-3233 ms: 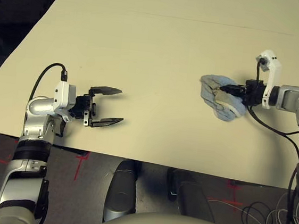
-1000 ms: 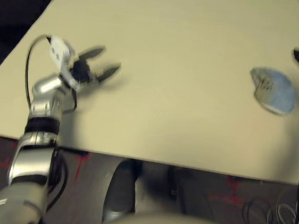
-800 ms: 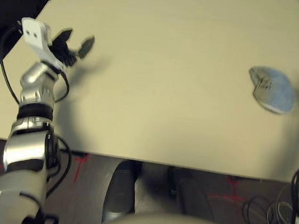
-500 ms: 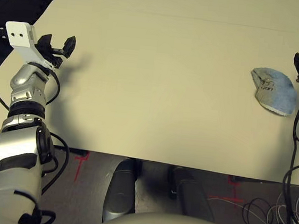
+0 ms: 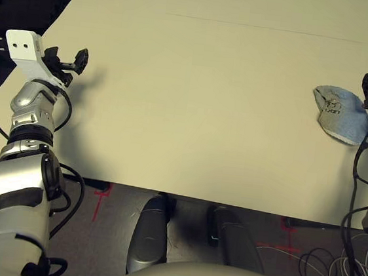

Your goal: Wipe the water off the table with a rag.

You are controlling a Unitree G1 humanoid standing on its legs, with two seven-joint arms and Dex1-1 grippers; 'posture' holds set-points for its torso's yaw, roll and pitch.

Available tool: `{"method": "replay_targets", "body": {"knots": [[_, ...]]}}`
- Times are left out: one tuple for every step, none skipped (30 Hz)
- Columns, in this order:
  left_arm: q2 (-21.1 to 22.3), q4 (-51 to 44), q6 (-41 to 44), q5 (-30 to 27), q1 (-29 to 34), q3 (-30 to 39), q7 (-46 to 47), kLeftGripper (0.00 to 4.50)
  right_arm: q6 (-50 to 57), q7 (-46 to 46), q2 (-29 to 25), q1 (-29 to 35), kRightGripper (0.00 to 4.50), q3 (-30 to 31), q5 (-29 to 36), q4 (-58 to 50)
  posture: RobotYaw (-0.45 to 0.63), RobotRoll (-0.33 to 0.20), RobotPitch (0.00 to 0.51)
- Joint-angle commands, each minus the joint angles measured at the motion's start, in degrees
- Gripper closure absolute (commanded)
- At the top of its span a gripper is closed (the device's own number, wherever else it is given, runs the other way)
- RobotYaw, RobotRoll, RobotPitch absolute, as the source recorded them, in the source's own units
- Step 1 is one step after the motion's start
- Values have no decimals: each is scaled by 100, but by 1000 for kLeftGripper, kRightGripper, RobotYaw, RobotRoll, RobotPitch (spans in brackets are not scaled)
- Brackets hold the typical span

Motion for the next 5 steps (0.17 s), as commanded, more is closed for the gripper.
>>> {"method": "replay_targets", "body": {"knots": [[33,147,-58,87,-9,15,-3,0,-38,-16,-1,113,48,-81,64,-117,152,0,186],[23,145,-64,93,-11,16,-3,0,-37,-15,2,113,48,-79,66,-125,152,0,186],[14,144,-70,98,-13,18,-2,0,-35,-16,7,113,48,-76,66,-134,152,0,184],[4,139,-82,103,-18,17,-15,0,-30,-17,14,111,48,-72,66,-144,154,0,180],[-6,136,-90,106,-23,15,-25,0,-24,-19,22,106,48,-68,64,-152,154,0,179]]}}
